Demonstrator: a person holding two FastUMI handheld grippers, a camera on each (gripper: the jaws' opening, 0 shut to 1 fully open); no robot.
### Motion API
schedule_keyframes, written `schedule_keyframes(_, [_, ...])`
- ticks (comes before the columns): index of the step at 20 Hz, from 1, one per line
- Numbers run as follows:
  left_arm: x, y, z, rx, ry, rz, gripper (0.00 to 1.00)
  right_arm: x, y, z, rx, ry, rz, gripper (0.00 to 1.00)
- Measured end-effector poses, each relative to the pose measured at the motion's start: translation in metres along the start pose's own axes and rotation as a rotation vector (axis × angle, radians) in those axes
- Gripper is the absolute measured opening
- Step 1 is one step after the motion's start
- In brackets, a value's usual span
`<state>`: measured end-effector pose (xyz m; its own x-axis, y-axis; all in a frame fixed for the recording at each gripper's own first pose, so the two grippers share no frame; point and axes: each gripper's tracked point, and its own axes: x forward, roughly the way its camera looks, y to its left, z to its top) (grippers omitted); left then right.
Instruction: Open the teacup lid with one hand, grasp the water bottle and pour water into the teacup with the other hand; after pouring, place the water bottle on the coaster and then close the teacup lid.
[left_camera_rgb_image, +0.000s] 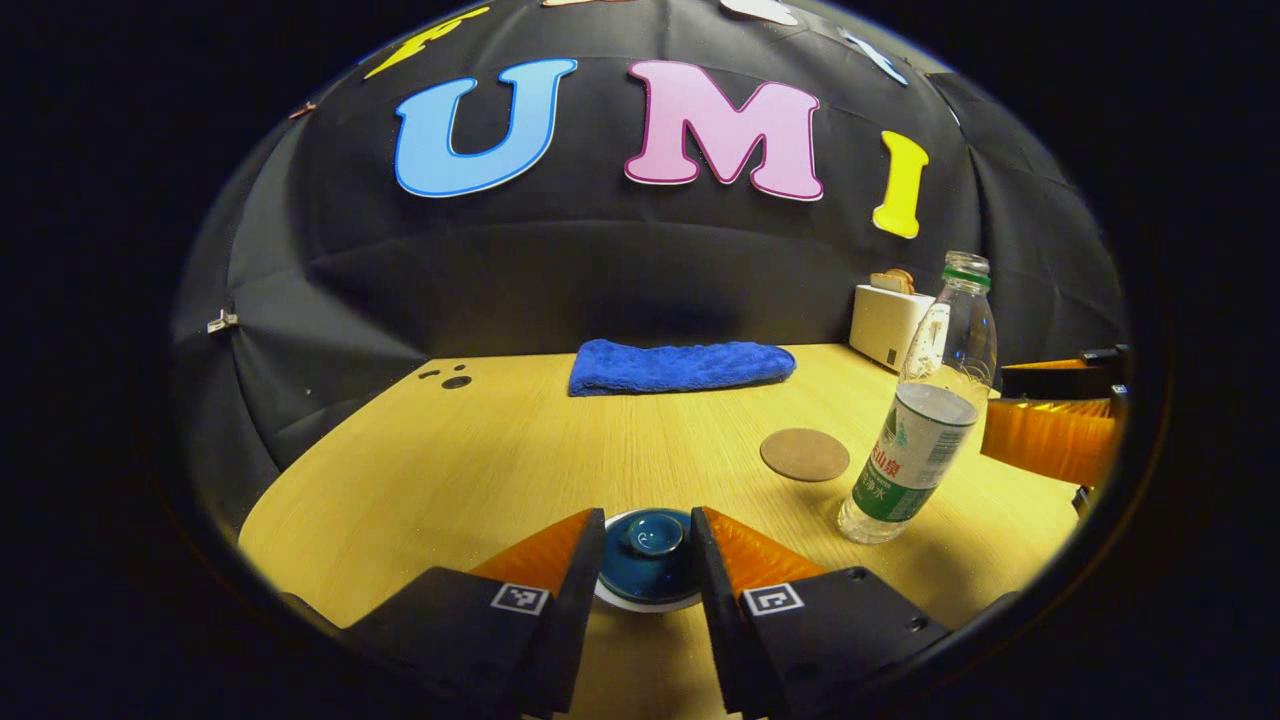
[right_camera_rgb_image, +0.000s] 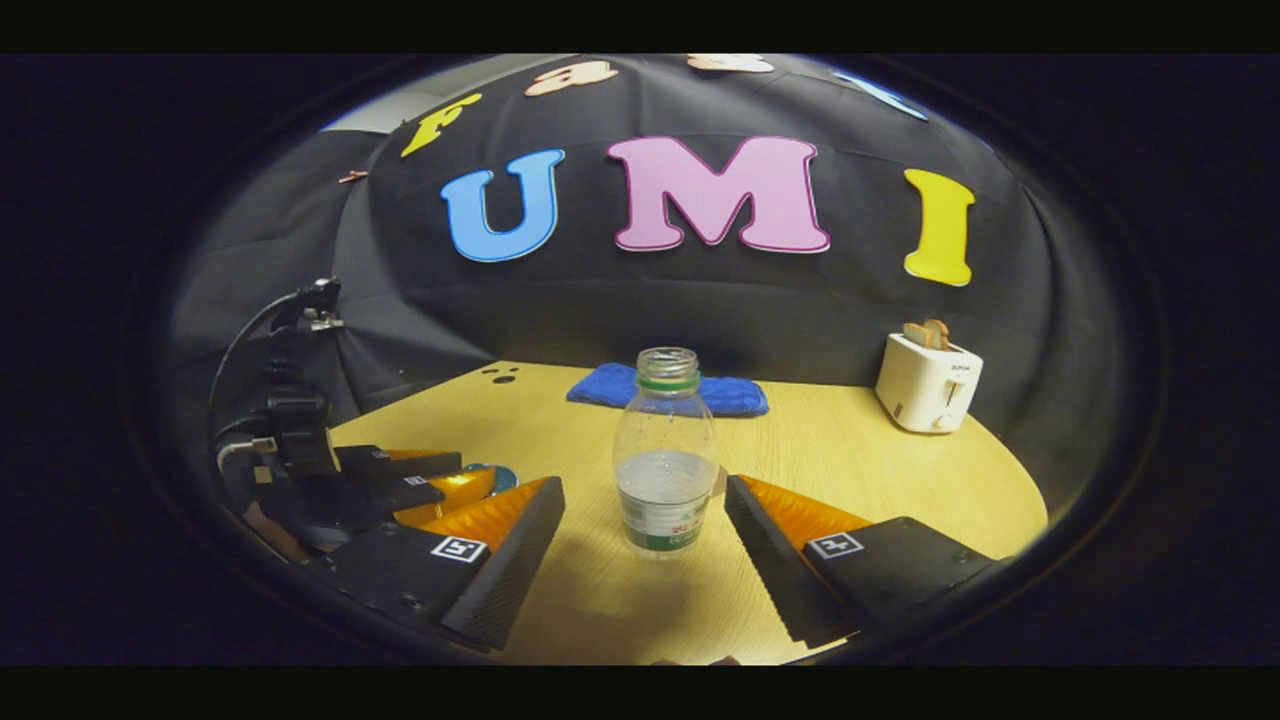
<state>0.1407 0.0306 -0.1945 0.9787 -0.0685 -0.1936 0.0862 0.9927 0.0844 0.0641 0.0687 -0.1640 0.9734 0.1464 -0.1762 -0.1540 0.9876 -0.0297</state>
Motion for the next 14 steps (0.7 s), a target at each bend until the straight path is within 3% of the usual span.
schedule_keyframes(4, [0.001,-0.001,-0.001,0.010,-0.010,-0.003,0.42,0.007,0.004,-0.005,-0.005,-0.003,0.010,1.00])
schedule_keyframes(5, [0.001,0.000,0.000,0.008,-0.011,-0.001,0.44,0.008,0.005,-0.005,-0.008,-0.005,0.014,1.00])
schedule_keyframes(9, [0.000,-0.002,0.001,0.039,-0.023,0.004,0.34,0.018,0.009,-0.003,-0.007,-0.027,0.025,1.00])
schedule_keyframes(14, [-0.001,-0.001,0.004,-0.002,-0.037,0.011,0.23,0.020,0.008,-0.009,-0.004,-0.034,0.013,1.00])
